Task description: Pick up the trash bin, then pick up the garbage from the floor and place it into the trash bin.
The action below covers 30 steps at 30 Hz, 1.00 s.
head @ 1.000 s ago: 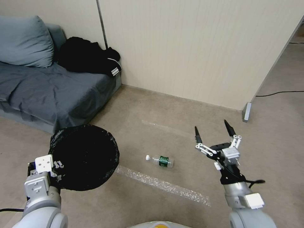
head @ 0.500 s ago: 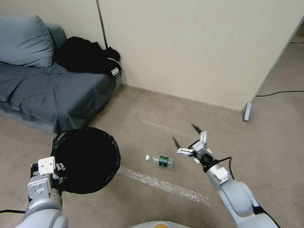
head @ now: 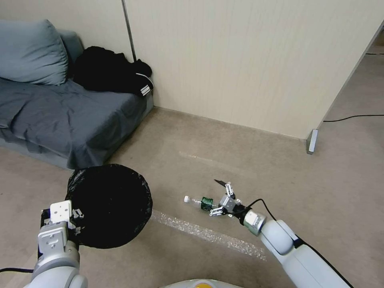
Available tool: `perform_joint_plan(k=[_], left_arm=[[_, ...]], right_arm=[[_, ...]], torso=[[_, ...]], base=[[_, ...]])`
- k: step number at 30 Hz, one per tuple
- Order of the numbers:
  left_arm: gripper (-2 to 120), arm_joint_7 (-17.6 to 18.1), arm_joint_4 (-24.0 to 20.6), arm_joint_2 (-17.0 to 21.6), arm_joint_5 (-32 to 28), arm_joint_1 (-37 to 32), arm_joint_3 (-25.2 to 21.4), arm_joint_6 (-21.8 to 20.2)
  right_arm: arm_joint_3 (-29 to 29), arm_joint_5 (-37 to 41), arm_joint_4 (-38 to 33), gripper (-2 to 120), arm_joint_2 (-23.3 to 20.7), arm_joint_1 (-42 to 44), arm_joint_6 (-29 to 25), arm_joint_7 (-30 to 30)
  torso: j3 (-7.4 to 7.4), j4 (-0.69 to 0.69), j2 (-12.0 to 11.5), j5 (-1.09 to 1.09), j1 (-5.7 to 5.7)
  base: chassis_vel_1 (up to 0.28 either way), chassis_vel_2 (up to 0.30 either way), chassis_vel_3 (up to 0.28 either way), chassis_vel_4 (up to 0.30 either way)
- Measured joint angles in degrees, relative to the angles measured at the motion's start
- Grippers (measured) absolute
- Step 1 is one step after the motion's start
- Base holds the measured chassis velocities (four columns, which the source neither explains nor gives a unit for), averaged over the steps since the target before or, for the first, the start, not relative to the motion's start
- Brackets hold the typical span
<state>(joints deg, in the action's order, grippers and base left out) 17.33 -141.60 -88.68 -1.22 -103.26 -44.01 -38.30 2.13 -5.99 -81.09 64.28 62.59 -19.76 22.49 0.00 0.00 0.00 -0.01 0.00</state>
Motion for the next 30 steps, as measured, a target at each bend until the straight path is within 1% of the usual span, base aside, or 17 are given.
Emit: perform_joint_plan(k=[1, 3, 4, 7, 8, 9, 11, 14, 15, 18, 19, 25, 30], left_arm=[[1, 0.0, 0.0, 0.0, 0.0, 0.0, 0.0, 0.0], [1, 0.0, 0.0, 0.0, 0.0, -0.1, -0.2, 0.0], [1, 0.0, 0.0, 0.0, 0.0, -0.1, -0.2, 0.0], [1, 0.0, 0.0, 0.1, 0.0, -0.3, -0.3, 0.0], [1, 0.0, 0.0, 0.1, 0.0, -0.3, -0.3, 0.0], [1, 0.0, 0.0, 0.1, 0.0, -0.4, -0.3, 0.1], [1, 0.0, 0.0, 0.1, 0.0, -0.5, -0.3, 0.1], [1, 0.0, 0.0, 0.0, 0.2, -0.8, -0.3, 0.1], [1, 0.0, 0.0, 0.0, 0.2, -0.8, -0.3, 0.1], [1, 0.0, 0.0, -0.1, 0.2, -0.9, -0.3, 0.2], [1, 0.0, 0.0, -0.1, 0.2, -0.9, -0.3, 0.2], [1, 0.0, -0.1, -0.2, 0.4, -1.3, -0.4, 0.2], [1, 0.0, -0.3, -0.2, 0.4, -1.6, -0.6, 0.3]], right_arm=[[0.0, 0.0, 0.0, 100, 0.0, 0.0, 0.0, 0.0], [-0.4, -1.3, 3.8, 100, 2.3, -1.9, -1.5, 3.0], [-0.4, -1.3, 3.8, 100, 2.3, -1.9, -1.5, 3.0], [-0.5, -2.2, 9.1, 100, 5.0, -4.1, -3.5, 5.3], [-0.5, -2.2, 9.1, 100, 5.0, -4.1, -3.5, 5.3], [-0.5, -2.5, 11.2, 100, 6.0, -4.9, -4.1, 6.1], [-0.5, -2.5, 11.6, 100, 6.1, -5.0, -4.2, 6.2], [-0.2, -2.5, 17.8, 100, 8.2, -7.1, -6.2, 8.6], [-0.2, -2.5, 17.8, 100, 8.2, -7.1, -6.2, 8.6], [-0.1, -2.4, 20.9, 100, 9.0, -8.4, -7.1, 10.6], [-0.1, -2.4, 20.9, 100, 9.0, -8.4, -7.1, 10.6], [0.0, -2.5, 26.0, 100, 10.1, -10.9, -8.2, 13.0], [0.5, -2.7, 29.2, 100, 10.7, -12.5, -9.1, 13.9]], torso=[[0.00, 0.00, 0.0, 0.00, 0.00], [0.00, 0.00, 0.0, 0.00, 0.00], [0.00, 0.00, 0.0, 0.00, 0.00], [0.00, 0.01, 0.0, 0.00, 0.00], [0.00, 0.01, 0.0, 0.00, 0.00], [0.00, 0.01, 0.0, 0.01, 0.00], [0.00, 0.01, 0.0, 0.00, 0.00], [0.00, 0.00, 0.0, 0.00, 0.00], [0.00, 0.00, 0.0, 0.00, 0.00], [0.00, 0.00, 0.0, 0.00, 0.00], [0.00, 0.00, 0.0, 0.00, 0.00], [0.00, 0.00, 0.0, 0.01, 0.00], [0.00, 0.00, 0.0, 0.01, 0.00]], base=[[0.000, 0.000, 0.000, 0.000], [0.000, 0.000, 0.000, 0.000], [0.000, 0.000, 0.000, 0.000], [0.000, 0.000, 0.000, 0.000], [0.000, 0.000, 0.000, 0.000], [0.000, 0.000, 0.000, 0.000], [0.000, 0.000, 0.000, 0.000], [0.000, 0.000, 0.000, 0.000], [0.000, 0.000, 0.000, 0.000], [0.000, 0.000, 0.000, 0.000], [0.000, 0.000, 0.000, 0.000], [0.000, 0.000, 0.000, 0.000], [0.000, 0.000, 0.000, 0.000]])
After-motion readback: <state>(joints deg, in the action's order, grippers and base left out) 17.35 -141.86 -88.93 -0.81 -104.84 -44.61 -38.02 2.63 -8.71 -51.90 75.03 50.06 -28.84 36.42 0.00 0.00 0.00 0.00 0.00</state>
